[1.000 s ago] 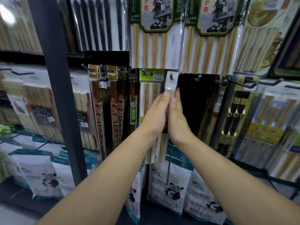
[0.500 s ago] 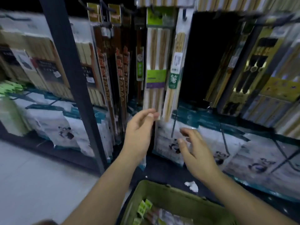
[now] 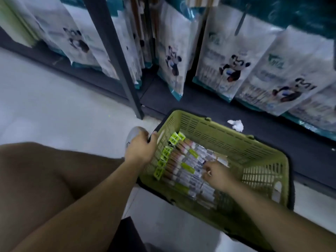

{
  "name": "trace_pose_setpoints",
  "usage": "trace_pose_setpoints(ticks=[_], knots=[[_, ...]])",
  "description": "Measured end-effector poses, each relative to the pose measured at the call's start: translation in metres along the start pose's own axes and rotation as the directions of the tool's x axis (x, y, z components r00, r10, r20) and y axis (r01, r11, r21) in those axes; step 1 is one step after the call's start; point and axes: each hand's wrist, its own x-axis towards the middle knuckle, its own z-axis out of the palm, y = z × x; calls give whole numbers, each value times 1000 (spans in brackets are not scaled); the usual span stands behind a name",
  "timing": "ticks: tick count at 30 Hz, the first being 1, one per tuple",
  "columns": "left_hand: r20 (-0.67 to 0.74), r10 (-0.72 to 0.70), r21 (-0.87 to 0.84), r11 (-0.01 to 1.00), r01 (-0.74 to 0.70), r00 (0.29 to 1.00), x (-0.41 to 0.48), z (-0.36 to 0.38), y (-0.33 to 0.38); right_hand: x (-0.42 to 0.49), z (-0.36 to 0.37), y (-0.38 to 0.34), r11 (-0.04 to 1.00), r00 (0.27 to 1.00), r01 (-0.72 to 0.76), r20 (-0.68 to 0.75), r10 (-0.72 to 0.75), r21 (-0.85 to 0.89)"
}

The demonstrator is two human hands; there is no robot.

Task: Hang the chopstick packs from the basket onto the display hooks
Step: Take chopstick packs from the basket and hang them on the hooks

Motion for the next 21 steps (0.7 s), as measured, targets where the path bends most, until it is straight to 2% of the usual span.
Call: trace_pose_setpoints(ticks=[4,7,12,21], knots=[[126,-31,-59,997,39,992,-6,11,-30,23,24,11,998,998,-55,-36,54,-12],[113,-56,-164,984,74,992,-6,18,-35,43,29,16,996,996,-58,-66,53,-63],[154,-87,-173,978,113,984,3,19,-32,67,34,18,991,998,-69,-5,68,-115],[183,-69,-225,968,110,981,4,19,-33,72,42,29,991,997,-72,-5,73,111]])
